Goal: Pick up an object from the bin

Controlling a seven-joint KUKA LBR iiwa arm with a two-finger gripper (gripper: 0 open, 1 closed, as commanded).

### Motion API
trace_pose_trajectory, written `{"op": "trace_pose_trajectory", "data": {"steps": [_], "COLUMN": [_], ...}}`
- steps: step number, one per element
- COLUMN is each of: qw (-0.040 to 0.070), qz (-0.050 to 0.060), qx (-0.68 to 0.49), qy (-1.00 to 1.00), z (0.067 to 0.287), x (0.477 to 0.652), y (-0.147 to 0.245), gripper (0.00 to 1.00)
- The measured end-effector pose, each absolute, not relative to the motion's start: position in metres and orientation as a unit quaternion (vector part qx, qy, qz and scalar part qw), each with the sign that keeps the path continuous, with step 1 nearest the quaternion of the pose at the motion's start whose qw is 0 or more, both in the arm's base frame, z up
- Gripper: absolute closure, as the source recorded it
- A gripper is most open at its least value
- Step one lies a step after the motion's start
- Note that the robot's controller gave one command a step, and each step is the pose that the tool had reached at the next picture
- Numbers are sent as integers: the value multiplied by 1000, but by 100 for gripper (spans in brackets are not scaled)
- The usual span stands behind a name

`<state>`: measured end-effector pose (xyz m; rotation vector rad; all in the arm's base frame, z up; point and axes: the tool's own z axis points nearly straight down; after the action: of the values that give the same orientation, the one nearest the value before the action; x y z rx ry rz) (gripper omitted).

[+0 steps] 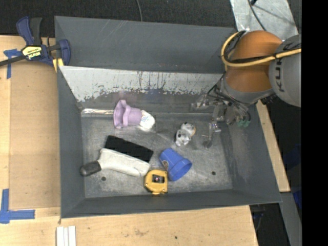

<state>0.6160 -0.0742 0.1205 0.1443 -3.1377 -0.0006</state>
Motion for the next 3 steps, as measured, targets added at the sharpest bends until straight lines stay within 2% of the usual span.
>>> {"op": "trace_pose_trajectory", "data": {"steps": [1,2,3], "qw": [-3,-2,-22], "qz": [0,1,4], "qx": [123,199,247], "qy": [-992,-980,-969], "z": [125,75,70], "x": [627,628,639], "y": [-50,-35,-30], "gripper": [0,0,100]}}
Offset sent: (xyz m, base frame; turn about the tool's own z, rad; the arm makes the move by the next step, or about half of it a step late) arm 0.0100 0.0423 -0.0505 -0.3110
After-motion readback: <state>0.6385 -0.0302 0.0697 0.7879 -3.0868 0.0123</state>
